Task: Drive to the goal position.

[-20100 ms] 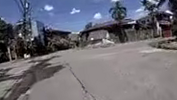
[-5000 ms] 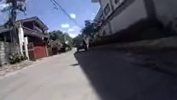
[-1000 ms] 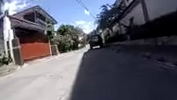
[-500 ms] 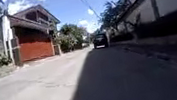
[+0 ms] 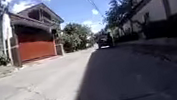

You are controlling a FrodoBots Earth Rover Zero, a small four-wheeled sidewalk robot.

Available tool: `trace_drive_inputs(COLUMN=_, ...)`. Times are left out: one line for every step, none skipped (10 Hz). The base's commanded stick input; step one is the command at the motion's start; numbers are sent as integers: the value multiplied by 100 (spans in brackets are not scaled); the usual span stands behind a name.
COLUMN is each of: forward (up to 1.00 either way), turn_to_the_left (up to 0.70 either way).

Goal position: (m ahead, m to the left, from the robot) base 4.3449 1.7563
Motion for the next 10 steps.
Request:
trace_drive_inputs(forward=100, turn_to_the_left=10)
trace_drive_inputs(forward=100, turn_to_the_left=3)
trace_drive_inputs(forward=100, turn_to_the_left=0)
trace_drive_inputs(forward=100, turn_to_the_left=0)
trace_drive_inputs(forward=100, turn_to_the_left=10)
trace_drive_inputs(forward=100, turn_to_the_left=9)
trace_drive_inputs(forward=100, turn_to_the_left=3)
trace_drive_inputs(forward=100, turn_to_the_left=0)
trace_drive_inputs(forward=100, turn_to_the_left=0)
trace_drive_inputs(forward=100, turn_to_the_left=0)
